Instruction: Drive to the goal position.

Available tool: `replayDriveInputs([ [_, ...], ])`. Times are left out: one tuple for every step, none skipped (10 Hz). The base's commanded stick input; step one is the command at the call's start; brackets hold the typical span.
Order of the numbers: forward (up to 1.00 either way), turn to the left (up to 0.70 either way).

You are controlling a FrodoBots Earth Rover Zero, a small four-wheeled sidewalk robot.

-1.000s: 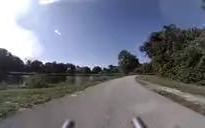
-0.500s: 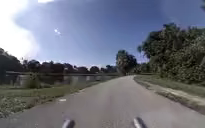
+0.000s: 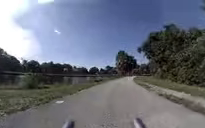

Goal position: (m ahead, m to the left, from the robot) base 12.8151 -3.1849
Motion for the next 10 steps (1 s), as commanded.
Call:
replayDriveInputs([
  [0.85,0.0],
  [0.85,0.0],
  [0.85,0.0],
  [0.85,0.0],
  [0.85,0.0],
  [0.85,0.0],
  [0.85,0.0],
  [0.85,0.0],
  [0.85,0.0],
  [0.85,0.0],
])
